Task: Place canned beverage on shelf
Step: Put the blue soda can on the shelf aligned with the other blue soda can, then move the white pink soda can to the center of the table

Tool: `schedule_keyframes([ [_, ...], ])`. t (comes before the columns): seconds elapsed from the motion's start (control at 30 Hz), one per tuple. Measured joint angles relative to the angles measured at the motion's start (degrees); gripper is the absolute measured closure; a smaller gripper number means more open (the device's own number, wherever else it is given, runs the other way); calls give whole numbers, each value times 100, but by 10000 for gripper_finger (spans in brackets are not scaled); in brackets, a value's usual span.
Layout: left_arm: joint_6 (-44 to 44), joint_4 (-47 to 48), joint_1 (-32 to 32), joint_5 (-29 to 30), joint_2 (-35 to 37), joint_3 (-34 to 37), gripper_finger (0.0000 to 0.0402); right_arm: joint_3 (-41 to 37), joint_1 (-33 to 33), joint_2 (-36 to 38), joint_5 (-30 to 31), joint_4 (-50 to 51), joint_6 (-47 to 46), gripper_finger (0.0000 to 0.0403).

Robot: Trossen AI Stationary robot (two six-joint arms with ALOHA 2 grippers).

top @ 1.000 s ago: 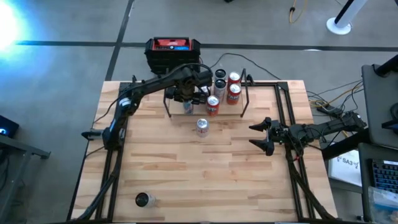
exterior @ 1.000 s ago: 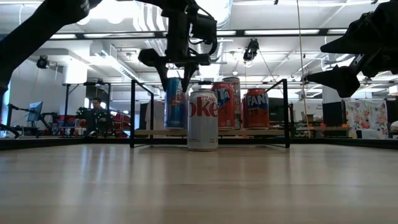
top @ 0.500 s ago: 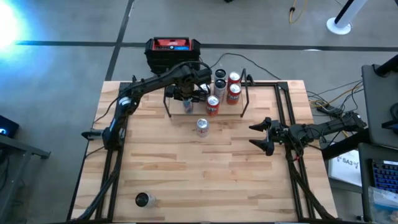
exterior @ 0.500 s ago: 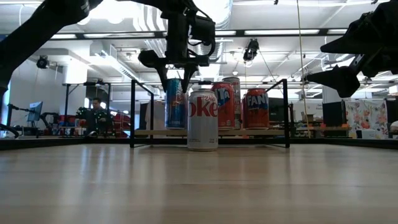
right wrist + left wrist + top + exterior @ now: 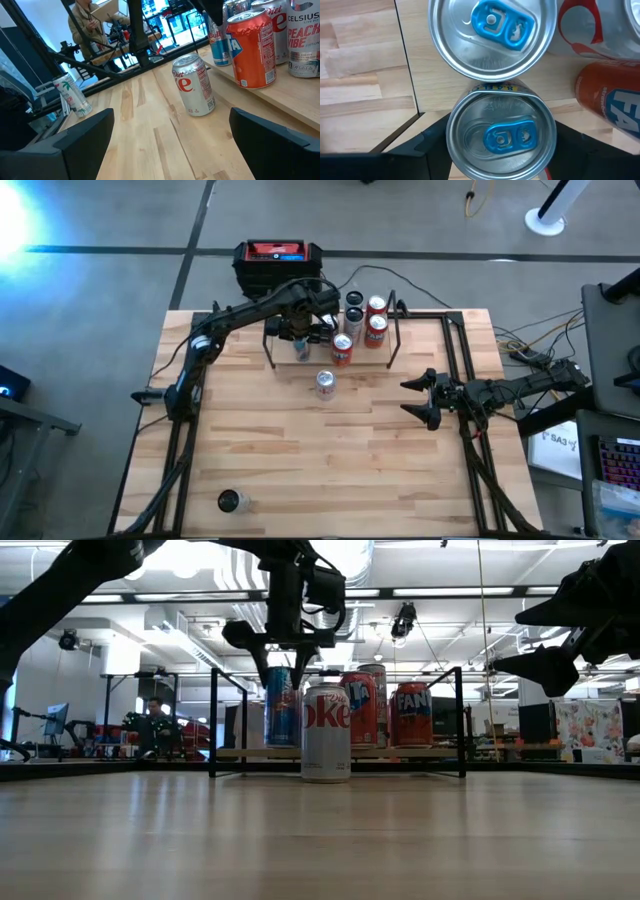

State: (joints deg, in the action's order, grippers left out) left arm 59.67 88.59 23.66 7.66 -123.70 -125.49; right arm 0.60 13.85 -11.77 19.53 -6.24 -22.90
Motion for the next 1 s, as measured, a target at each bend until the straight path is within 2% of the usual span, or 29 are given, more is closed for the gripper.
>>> schedule_keyframes([
  [0.33, 86, 123, 0, 2, 15, 0, 129, 0, -2, 0, 0, 1, 0, 23],
  [0.63, 78, 143, -64, -153, 107, -32, 125, 0, -2, 0, 0, 0, 0, 23],
  [0.87, 18, 144, -101, 63, 278, -35, 125, 0, -2, 0, 0, 0, 0, 23],
  [1.0, -21, 145, -153, -174, 389, -35, 125, 0, -2, 0, 0, 2, 0, 23],
])
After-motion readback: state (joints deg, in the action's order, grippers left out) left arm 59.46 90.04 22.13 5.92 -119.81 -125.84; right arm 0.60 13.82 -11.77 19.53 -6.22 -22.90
